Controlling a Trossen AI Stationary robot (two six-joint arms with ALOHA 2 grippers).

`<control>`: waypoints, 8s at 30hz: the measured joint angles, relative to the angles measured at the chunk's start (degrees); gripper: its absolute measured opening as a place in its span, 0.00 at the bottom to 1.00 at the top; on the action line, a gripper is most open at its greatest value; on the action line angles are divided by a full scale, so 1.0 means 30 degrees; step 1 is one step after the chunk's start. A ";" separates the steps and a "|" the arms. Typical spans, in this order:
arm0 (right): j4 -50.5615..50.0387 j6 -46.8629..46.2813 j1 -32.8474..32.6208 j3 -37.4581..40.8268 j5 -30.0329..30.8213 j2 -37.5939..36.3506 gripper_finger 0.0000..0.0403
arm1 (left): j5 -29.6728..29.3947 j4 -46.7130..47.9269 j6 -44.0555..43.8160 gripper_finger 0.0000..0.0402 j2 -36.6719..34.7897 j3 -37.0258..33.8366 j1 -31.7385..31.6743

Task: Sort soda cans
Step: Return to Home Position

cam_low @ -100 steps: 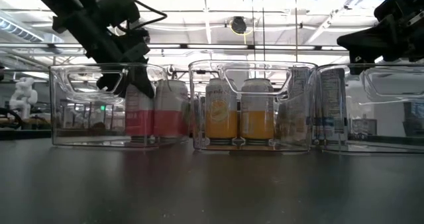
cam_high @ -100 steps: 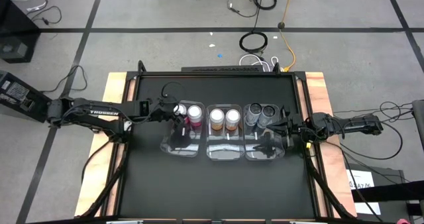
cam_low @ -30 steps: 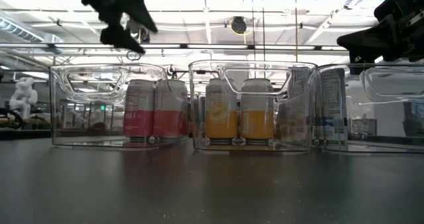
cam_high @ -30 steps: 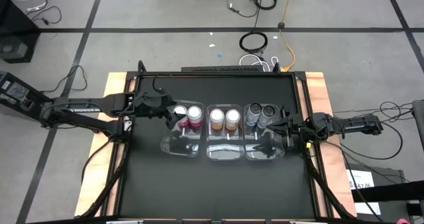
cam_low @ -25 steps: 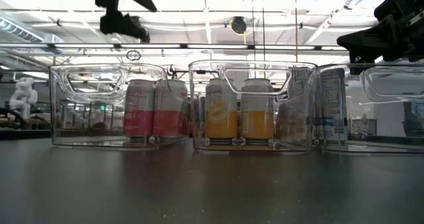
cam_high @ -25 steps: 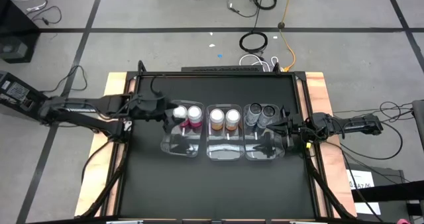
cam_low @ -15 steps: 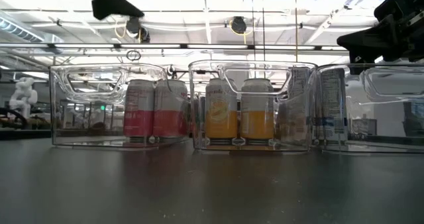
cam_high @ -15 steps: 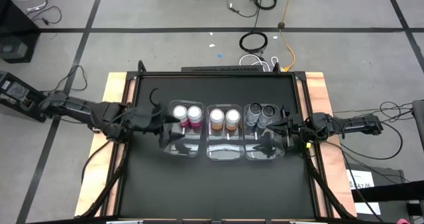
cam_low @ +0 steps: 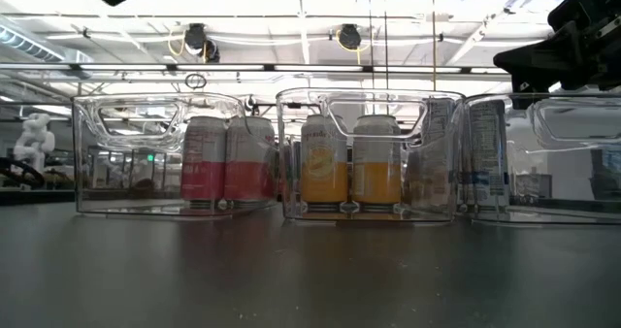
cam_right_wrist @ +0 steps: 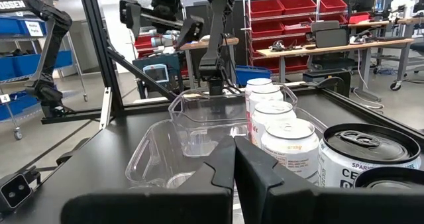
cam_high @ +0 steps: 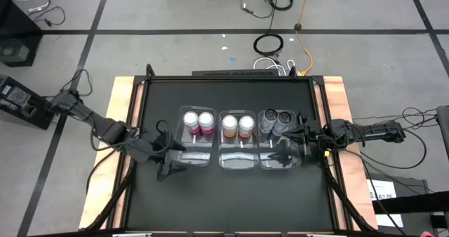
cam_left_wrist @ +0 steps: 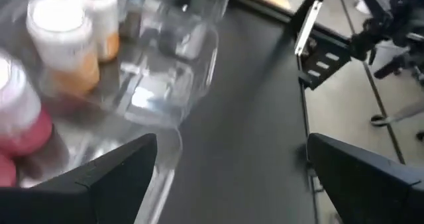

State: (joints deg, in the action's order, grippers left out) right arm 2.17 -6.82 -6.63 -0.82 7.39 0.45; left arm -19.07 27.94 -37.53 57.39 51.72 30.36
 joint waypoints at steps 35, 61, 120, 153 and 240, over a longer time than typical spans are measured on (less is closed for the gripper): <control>0.0000 0.0003 -0.0001 0.0006 -0.0006 -0.0003 0.00 | -0.0355 -0.5583 1.4192 1.00 0.0117 -0.0918 0.0372; 0.0000 0.0000 0.0003 0.0006 -0.0006 0.0000 0.00 | 0.5530 -1.4224 1.2238 1.00 -0.7194 -1.1260 -0.6020; 0.0000 -0.0001 0.0002 0.0006 -0.0006 0.0000 0.00 | 0.5777 -0.9776 0.9684 1.00 -1.9125 -1.7136 -0.8745; 0.0000 0.0003 -0.0001 0.0006 -0.0003 0.0000 0.00 | 0.5989 -0.9824 1.2583 0.42 -1.9125 -1.7158 -0.8738; 0.0000 0.0003 0.0003 0.0006 -0.0003 0.0000 0.00 | 0.6789 -0.9580 1.3438 0.15 -1.9118 -1.7158 -0.8738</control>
State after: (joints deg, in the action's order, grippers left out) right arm 2.17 -6.81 -6.62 -0.80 7.39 0.45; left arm 1.30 -0.80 2.79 0.03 0.25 4.14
